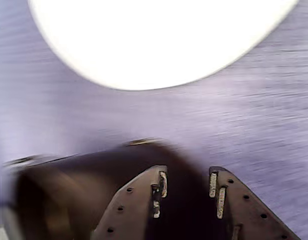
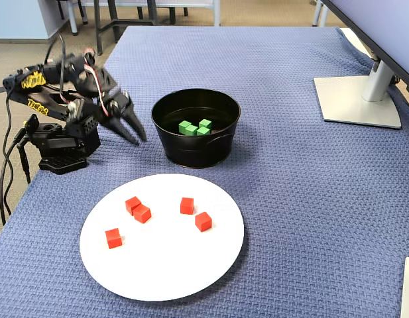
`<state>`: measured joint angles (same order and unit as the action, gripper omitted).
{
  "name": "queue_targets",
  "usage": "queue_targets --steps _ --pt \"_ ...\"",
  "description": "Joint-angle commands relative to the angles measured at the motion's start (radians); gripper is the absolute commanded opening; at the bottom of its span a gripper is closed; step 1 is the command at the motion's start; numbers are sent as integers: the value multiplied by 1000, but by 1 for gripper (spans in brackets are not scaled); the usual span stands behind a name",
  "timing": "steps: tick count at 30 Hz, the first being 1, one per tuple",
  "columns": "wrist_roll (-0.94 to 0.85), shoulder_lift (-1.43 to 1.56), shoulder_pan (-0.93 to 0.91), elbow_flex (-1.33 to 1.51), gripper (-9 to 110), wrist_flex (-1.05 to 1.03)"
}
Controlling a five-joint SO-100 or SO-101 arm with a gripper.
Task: Pick up the green cubes from the white plate and place them in the black recipient
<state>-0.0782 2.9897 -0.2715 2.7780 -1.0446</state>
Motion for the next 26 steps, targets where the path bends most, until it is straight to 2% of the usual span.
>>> queue_targets --steps 1,8,26 --pt "-32 25 72 86 0 54" --pt "-72 69 141 158 0 67" --pt "-63 75 138 169 0 69"
